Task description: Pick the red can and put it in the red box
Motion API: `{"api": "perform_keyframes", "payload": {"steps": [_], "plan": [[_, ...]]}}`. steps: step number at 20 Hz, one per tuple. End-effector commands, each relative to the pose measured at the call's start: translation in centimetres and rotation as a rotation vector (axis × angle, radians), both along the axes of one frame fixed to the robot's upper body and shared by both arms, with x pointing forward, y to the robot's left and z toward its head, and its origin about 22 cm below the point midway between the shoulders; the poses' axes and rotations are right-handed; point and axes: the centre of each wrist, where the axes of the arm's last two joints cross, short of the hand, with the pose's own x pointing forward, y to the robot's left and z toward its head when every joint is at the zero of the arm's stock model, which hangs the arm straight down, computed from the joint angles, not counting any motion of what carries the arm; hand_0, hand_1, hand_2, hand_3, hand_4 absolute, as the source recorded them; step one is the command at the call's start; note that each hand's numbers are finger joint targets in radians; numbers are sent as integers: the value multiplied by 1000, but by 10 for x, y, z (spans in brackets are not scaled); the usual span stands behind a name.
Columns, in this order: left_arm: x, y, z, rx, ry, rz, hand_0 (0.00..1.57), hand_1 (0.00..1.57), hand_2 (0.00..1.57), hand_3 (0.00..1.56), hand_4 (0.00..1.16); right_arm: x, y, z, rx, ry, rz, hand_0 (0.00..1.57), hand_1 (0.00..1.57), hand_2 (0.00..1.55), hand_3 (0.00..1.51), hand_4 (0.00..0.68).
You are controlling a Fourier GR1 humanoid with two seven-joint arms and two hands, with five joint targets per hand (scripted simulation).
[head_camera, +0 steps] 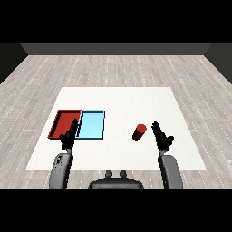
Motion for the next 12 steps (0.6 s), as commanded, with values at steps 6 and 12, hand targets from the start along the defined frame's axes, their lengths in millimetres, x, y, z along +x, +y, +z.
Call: {"api": "perform_keyframes", "payload": {"steps": [6,12], "plan": [[15,-14,0,-29,-18,-57,0,0,0,0,0,-31,-130,27,-34,-74,-37,0,0,0,0,0],[-6,-6,21,-128,-473,-91,0,0,0,0,0,-30,-132,23,87,-355,75,0,0,0,0,0]]}}
